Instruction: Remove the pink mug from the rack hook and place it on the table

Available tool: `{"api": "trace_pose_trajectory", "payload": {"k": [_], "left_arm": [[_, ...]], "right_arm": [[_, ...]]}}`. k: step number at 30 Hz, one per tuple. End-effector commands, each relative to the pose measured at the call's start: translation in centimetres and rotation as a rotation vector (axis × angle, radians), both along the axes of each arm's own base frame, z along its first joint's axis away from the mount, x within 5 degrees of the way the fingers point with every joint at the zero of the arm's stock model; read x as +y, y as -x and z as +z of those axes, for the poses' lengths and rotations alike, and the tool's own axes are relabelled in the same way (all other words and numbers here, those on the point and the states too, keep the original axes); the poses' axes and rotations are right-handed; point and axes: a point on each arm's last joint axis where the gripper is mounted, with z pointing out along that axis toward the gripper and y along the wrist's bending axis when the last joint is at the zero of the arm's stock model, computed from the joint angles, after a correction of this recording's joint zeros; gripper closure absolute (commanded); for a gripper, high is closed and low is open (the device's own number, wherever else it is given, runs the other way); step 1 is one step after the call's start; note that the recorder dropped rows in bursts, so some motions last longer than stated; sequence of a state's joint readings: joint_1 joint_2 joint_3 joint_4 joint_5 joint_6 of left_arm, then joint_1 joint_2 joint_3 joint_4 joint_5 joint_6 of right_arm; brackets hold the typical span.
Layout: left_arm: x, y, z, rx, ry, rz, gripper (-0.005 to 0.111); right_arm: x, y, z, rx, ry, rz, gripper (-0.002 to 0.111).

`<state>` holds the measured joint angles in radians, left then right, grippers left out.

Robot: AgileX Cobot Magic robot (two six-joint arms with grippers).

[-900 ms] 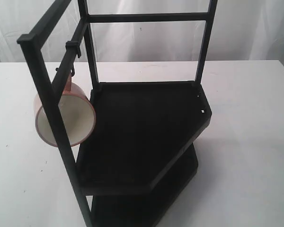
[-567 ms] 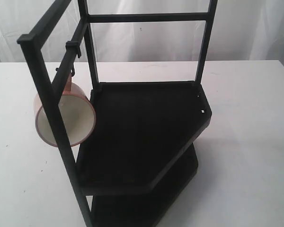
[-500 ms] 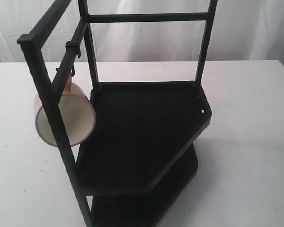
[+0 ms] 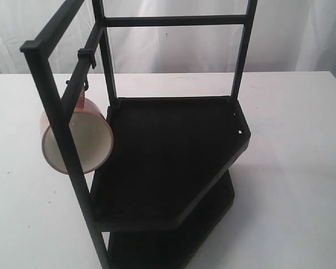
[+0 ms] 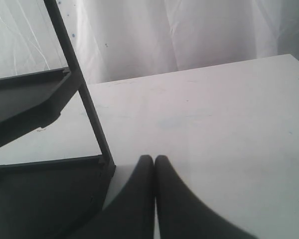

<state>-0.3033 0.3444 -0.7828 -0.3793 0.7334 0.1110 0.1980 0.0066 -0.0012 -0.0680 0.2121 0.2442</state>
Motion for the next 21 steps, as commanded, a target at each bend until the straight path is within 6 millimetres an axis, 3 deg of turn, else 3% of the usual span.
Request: {"api": "trace_pose_trajectory", "payload": {"k": [1, 9, 17, 18, 20, 21], "left_arm": [[-1.5, -3.1, -1.0, 0.048, -0.013, -0.071, 0.107], [-2.0, -5.9, -2.9, 0.038, -0.029, -0.022, 0.107], [-2.1, -6.5, -3.5, 0.005, 0.002, -0.001, 0.106], [-2.1, -6.4, -3.5, 0.01, 0.014, -0.002, 0.101], [-2.4, -6.6, -3.5, 0.037, 0.05, -0.015, 0.073], [-2.6, -6.9, -3.7, 0.049, 0.038, -0.037, 0.049]], "right_arm": [[0.0, 0.0, 0.0, -0.009, 0.002, 0.0, 0.108], [0.0, 0.0, 0.0, -0.009, 0.002, 0.0, 0.108], [0.0, 0.0, 0.0, -0.009, 0.002, 0.0, 0.108], [0.0, 0.0, 0.0, -0.009, 0.002, 0.0, 0.108], [0.0, 0.0, 0.0, -0.009, 0.002, 0.0, 0.108], [0.0, 0.0, 0.0, -0.009, 0.002, 0.0, 0.108]]}}
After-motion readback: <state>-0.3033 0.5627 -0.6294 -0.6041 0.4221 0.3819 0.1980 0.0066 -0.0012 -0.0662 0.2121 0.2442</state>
